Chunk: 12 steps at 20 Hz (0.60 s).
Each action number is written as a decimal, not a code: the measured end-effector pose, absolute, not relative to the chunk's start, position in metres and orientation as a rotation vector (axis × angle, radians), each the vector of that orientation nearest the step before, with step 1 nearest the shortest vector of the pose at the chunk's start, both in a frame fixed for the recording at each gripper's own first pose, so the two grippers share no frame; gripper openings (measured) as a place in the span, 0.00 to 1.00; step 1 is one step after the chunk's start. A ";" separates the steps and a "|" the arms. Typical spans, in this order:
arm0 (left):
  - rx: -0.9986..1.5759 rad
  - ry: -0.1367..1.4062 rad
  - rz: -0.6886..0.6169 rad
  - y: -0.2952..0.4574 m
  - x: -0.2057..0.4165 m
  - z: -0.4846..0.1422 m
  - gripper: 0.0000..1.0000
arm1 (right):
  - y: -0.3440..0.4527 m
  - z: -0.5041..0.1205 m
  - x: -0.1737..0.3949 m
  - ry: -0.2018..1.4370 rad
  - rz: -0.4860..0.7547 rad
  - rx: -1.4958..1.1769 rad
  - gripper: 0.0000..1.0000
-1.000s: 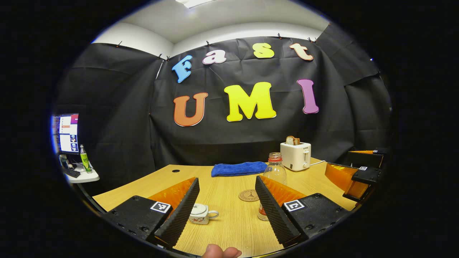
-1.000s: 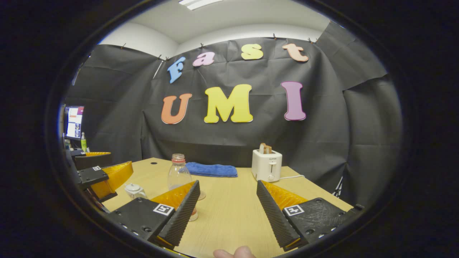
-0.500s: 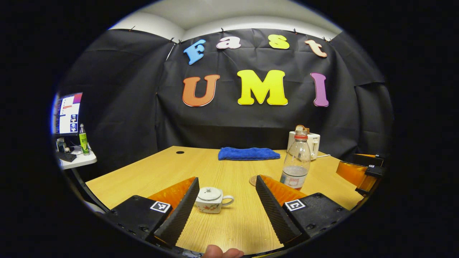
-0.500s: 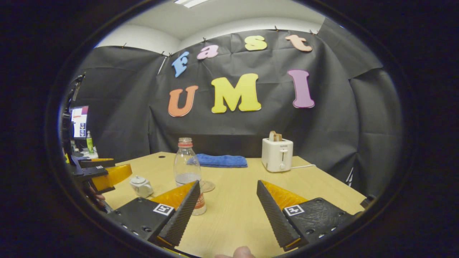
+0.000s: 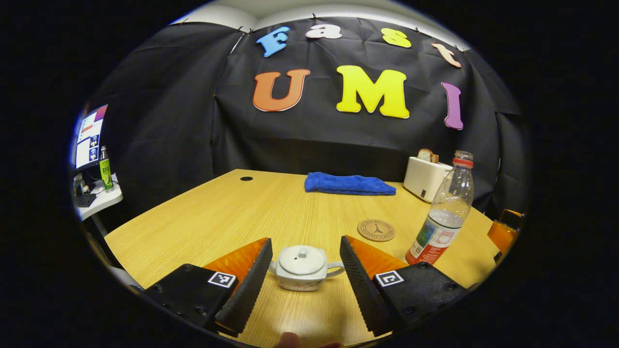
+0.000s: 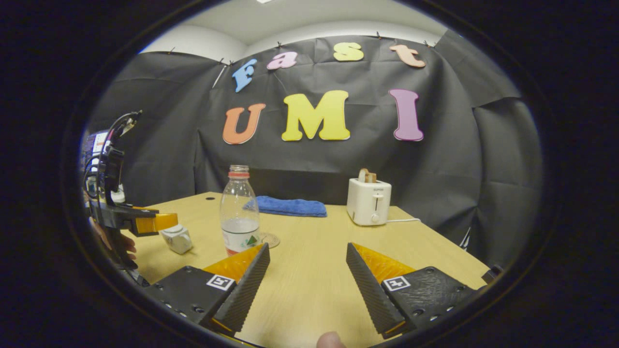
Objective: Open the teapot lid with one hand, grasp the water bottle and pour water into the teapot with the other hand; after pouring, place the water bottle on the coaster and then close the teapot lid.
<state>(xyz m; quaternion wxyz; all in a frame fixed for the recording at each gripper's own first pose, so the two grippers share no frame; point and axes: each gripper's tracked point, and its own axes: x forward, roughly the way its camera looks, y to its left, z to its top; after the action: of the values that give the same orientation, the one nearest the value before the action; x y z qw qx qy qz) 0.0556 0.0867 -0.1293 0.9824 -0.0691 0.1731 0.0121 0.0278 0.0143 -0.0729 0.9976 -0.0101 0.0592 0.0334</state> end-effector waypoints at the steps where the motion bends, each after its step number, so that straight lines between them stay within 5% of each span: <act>1: -0.133 0.361 0.028 0.088 0.059 -0.133 0.83 | 0.013 -0.074 0.030 0.122 0.064 -0.019 0.97; 8: -0.053 0.392 0.008 0.089 0.068 -0.139 0.55 | 0.009 -0.080 0.038 0.136 0.050 -0.013 0.95; 12: -0.044 0.392 0.002 0.088 0.069 -0.138 0.28 | 0.009 -0.081 0.040 0.138 0.049 -0.016 0.95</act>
<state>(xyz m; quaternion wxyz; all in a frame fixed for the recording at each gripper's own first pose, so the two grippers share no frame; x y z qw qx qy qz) 0.0687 0.0876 -0.1384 0.9806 -0.0218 0.1946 0.0012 0.0397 0.0095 -0.0814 0.9973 -0.0078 0.0690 0.0243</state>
